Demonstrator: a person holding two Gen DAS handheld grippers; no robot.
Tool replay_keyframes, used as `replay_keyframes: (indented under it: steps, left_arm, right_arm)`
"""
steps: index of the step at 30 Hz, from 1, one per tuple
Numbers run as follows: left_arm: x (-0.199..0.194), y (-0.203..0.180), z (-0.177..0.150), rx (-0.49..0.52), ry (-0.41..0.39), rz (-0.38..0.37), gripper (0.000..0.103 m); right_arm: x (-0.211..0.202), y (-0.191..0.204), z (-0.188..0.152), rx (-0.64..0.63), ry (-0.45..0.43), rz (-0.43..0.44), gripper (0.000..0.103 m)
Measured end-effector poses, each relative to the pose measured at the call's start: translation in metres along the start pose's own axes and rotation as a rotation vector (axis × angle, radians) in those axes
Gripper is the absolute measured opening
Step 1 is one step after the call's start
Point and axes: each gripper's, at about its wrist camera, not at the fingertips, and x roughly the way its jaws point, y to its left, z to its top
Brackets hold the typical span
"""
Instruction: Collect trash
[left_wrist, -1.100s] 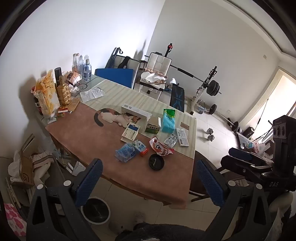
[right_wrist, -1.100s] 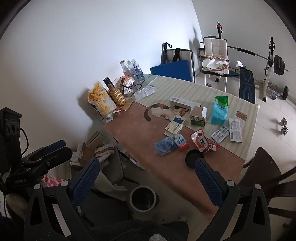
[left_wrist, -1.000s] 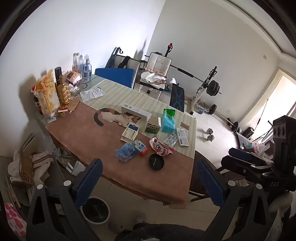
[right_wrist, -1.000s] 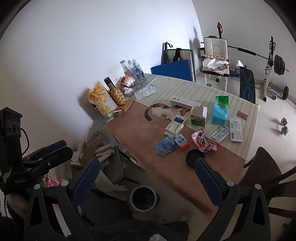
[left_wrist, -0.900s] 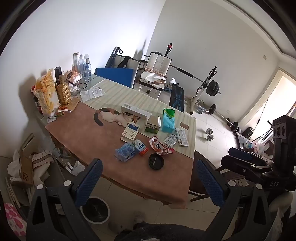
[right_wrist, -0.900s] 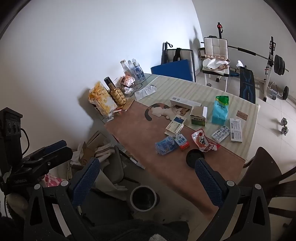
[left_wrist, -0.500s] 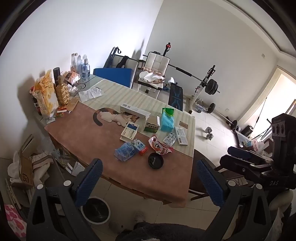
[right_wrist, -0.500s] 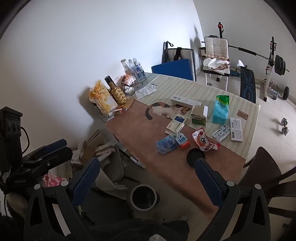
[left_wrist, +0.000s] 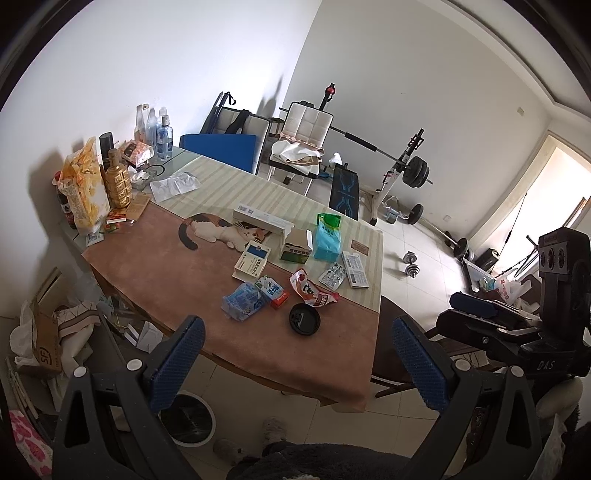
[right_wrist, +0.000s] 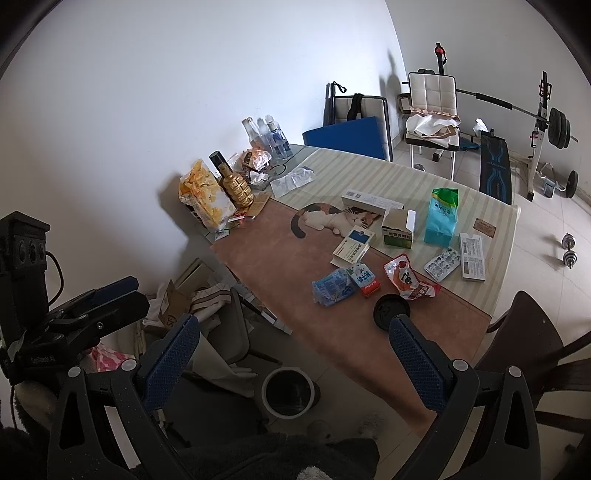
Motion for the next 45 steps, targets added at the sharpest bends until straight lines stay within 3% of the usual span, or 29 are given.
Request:
replay_keyframes:
  steps: [45]
  left_arm:
    - [0.000, -0.013, 0.007, -0.003, -0.001, -0.024, 0.103]
  right_arm:
    - [0.003, 0.003, -0.002, 0.003, -0.002, 0.009, 0.103]
